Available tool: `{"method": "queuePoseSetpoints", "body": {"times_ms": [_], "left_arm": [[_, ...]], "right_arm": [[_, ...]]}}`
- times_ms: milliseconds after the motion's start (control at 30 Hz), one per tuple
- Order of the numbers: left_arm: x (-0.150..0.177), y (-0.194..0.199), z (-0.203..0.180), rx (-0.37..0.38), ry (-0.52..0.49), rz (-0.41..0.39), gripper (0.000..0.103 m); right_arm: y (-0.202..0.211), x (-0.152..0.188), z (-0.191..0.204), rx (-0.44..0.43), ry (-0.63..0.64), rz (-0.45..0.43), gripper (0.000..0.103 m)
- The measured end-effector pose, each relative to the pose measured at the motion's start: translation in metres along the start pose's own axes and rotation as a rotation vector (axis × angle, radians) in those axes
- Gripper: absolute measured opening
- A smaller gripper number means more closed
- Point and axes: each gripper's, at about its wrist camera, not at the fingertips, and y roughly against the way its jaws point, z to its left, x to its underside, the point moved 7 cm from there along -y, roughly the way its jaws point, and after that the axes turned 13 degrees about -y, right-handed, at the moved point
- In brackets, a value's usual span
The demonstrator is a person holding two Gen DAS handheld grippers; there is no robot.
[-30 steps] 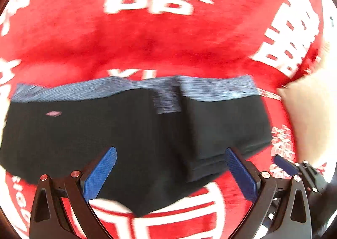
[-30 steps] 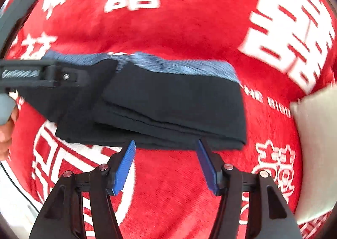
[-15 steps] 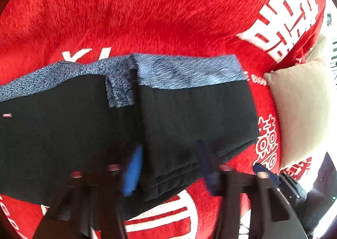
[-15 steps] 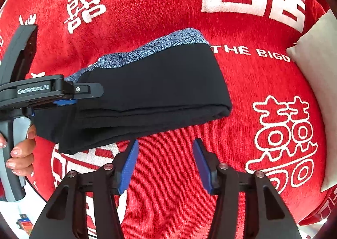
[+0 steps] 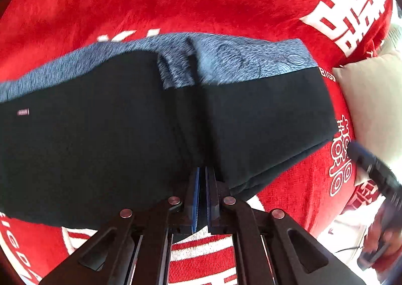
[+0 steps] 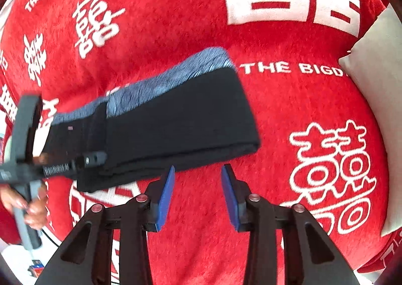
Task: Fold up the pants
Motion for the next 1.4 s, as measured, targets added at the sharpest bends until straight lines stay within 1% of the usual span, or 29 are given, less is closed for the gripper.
{"method": "queuePoseSetpoints", "body": {"times_ms": [67,167,233,267,367,467,500,533,600,667,733,833,900,933,967,1000,1033,1100,1200,1233,1267,1300,1367,1400], "left_arm": [[0.001,-0.001,0.003,0.003,0.008,0.003,0.006],[0.001,-0.001,0.006,-0.008,0.017,-0.006,0.006],[0.000,0.002,0.007,-0.036,0.015,-0.016,0.006],[0.000,0.006,0.009,-0.063,0.021,-0.028,0.006],[0.000,0.020,0.018,-0.103,0.049,-0.051,0.006],[-0.006,0.031,0.020,-0.131,0.051,-0.067,0.006],[-0.009,0.034,0.018,-0.135,0.045,-0.073,0.006],[-0.013,0.036,0.015,-0.134,0.038,-0.078,0.006],[-0.021,0.037,0.009,-0.125,0.031,-0.088,0.006],[-0.032,0.036,-0.001,-0.105,0.021,-0.106,0.006],[-0.042,0.031,-0.014,-0.099,0.013,-0.117,0.006],[-0.059,0.014,-0.026,-0.133,0.006,-0.102,0.006],[-0.060,-0.003,-0.022,-0.184,0.021,-0.068,0.006],[-0.058,-0.010,-0.018,-0.184,0.035,-0.053,0.006],[-0.055,-0.014,-0.016,-0.180,0.049,-0.051,0.006],[-0.053,-0.015,-0.014,-0.178,0.050,-0.063,0.006],[-0.052,-0.014,-0.014,-0.179,0.042,-0.071,0.006],[-0.051,-0.013,-0.015,-0.192,0.016,-0.075,0.006],[-0.051,-0.014,-0.015,-0.198,0.002,-0.073,0.006],[-0.051,-0.014,-0.014,-0.198,0.003,-0.073,0.006],[-0.051,-0.014,-0.014,-0.199,0.002,-0.073,0.006],[-0.050,-0.014,-0.014,-0.201,-0.001,-0.074,0.006],[-0.050,-0.014,-0.015,-0.207,-0.013,-0.073,0.006],[-0.051,-0.014,-0.016,-0.211,-0.020,-0.070,0.006]], "right_arm": [[0.000,-0.015,-0.008,-0.018,-0.028,-0.017,0.043],[-0.011,-0.049,-0.031,-0.016,-0.103,-0.020,0.043],[-0.021,-0.066,-0.040,-0.026,-0.150,-0.004,0.043],[-0.027,-0.079,-0.042,-0.038,-0.172,0.000,0.042],[-0.037,-0.103,-0.038,-0.056,-0.180,-0.013,0.036],[-0.051,-0.117,-0.024,-0.086,-0.175,0.002,0.029],[-0.057,-0.118,-0.019,-0.088,-0.167,0.013,0.024],[-0.063,-0.116,-0.014,-0.084,-0.156,0.029,0.021],[-0.081,-0.105,-0.004,-0.050,-0.121,0.087,0.021],[-0.094,-0.090,0.004,-0.045,-0.095,0.122,0.021],[-0.095,-0.082,0.011,-0.051,-0.073,0.118,0.021],[-0.092,-0.075,0.017,-0.082,-0.058,0.123,0.021],[-0.087,-0.074,0.017,-0.133,-0.080,0.139,0.021],[-0.082,-0.077,0.017,-0.153,-0.089,0.134,0.022],[-0.074,-0.080,0.013,-0.162,-0.095,0.111,0.022],[-0.066,-0.083,0.008,-0.155,-0.100,0.076,0.026],[-0.057,-0.087,-0.002,-0.148,-0.115,0.038,0.039],[-0.051,-0.088,-0.020,-0.156,-0.158,0.022,0.053],[-0.058,-0.078,-0.050,-0.167,-0.223,0.086,0.053],[-0.061,-0.073,-0.057,-0.185,-0.239,0.115,0.052],[-0.065,-0.064,-0.061,-0.229,-0.265,0.165,0.050],[-0.067,-0.060,-0.063,-0.260,-0.282,0.189,0.047],[-0.072,-0.054,-0.065,-0.329,-0.335,0.219,0.036],[-0.073,-0.053,-0.067,-0.334,-0.353,0.227,0.034]]}}
